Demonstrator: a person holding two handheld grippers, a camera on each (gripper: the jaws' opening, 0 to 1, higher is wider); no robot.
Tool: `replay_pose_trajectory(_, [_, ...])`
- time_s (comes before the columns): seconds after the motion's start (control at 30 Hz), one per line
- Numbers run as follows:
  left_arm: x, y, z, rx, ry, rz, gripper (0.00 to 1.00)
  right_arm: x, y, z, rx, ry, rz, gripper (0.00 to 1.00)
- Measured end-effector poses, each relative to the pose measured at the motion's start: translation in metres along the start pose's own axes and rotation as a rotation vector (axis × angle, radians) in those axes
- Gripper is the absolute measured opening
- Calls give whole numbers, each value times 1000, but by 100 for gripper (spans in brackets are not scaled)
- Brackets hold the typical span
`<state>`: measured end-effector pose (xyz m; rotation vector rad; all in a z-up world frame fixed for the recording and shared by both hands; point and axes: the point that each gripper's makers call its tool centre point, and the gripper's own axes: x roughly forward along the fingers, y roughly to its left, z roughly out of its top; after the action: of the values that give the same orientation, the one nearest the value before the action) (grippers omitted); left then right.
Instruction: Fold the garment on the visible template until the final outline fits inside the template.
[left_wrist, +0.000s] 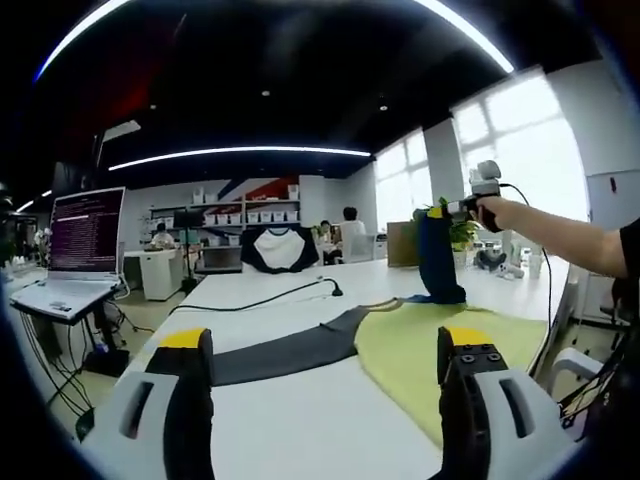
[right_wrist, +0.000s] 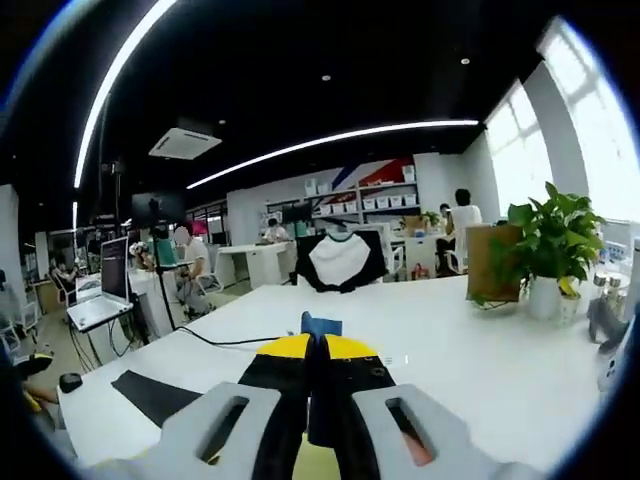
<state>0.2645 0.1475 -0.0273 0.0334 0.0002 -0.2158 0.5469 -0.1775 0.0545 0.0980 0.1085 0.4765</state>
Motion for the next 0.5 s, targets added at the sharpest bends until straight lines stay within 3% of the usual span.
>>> replay_pose_trajectory(0.3, [2,-5,-8,-9,21,-11,98,23,42,-30,9,57,54,0])
replay_pose_trajectory(0.5, [2,-7,-8,-6,21,-13,98,36,57,-47,19,89,70,0])
